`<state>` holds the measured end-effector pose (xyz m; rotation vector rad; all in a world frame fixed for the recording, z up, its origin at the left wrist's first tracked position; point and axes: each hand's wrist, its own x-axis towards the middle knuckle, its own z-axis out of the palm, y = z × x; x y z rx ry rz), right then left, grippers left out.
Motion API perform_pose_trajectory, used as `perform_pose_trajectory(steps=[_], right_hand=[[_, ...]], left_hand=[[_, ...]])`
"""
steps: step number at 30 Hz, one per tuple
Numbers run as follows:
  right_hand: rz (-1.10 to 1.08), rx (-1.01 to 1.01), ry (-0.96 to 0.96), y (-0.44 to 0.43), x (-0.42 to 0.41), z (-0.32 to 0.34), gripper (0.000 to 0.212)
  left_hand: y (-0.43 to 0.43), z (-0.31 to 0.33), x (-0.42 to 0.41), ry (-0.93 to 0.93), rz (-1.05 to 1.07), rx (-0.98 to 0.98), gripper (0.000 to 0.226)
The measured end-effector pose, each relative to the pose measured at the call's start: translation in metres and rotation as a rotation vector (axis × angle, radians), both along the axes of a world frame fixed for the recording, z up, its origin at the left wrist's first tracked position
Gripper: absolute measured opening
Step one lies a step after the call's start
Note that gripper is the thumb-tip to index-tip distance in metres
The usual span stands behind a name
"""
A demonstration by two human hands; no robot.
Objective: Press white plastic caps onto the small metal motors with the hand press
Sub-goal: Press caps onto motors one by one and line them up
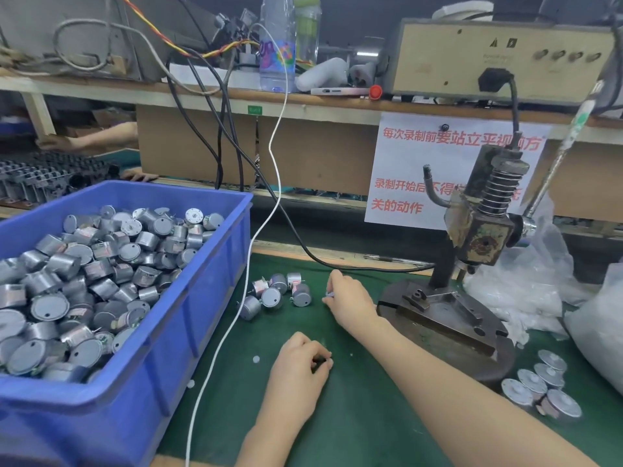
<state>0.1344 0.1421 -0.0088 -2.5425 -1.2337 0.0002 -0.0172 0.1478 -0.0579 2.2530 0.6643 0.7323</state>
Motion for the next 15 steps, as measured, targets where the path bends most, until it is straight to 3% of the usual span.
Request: perform_pose_trajectory(steps=[3,5,10,15], right_hand=[[0.001,-0.013,-0.118,-0.008,-0.008,0.000,0.032],[0.008,0.080,-0.126,-0.016,-0.015,0.000,0.038],[0.033,0.327,0.146,-0.046,-0.039,-0.005,0.050],[0.066,0.396,0.348,-0.076,-0.050,-0.018,0.027]], left_hand=[[-0.001,0.001,0.000,-0.007,0.018,-0.012,0.005],[-0.001,0.003,0.000,-0.008,0.019,-0.008,0.005],[-0.002,0.004,-0.001,-0.016,0.016,-0.001,0.006],[0.002,0.009,-0.004,-0.076,0.088,-0.105,0.016]])
